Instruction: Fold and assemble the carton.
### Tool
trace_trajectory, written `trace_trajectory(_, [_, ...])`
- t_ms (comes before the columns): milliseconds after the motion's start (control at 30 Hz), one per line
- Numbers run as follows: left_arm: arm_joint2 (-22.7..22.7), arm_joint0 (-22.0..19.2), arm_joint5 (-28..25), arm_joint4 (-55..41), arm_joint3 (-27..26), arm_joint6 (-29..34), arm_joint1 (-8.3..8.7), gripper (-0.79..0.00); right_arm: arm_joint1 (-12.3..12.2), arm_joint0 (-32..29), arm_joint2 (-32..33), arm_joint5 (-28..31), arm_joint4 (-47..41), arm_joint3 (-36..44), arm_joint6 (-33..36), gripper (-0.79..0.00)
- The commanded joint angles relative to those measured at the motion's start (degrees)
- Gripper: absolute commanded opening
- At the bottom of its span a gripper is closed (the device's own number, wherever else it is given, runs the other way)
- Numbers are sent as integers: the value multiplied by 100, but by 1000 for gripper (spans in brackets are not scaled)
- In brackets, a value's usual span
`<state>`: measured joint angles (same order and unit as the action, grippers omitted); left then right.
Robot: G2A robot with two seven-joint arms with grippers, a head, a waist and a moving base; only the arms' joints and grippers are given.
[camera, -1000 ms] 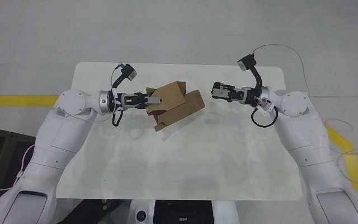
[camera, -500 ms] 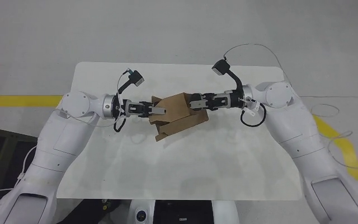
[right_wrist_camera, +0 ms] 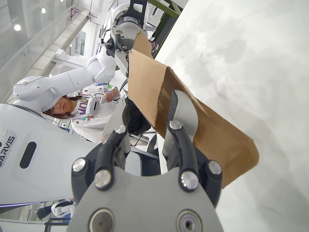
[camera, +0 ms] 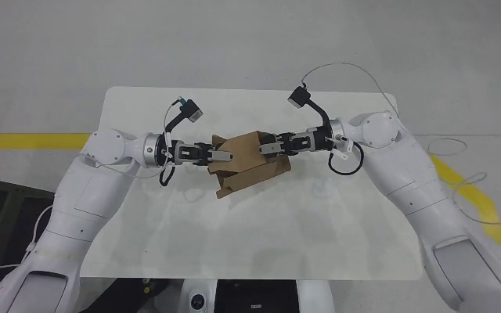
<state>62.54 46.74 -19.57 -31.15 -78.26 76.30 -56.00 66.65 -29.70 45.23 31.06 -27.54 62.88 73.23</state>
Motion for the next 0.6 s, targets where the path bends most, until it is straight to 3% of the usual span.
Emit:
trace_trajectory(0, [-10,3,2,36,-6,-27,-5,-785,18,40,-86,-5,-70,-15,5,-489])
trace_trajectory(567, [-28,-7,11,130,16,-68,-33,-785,77,272,-493,-203,-661,-242,204,-523])
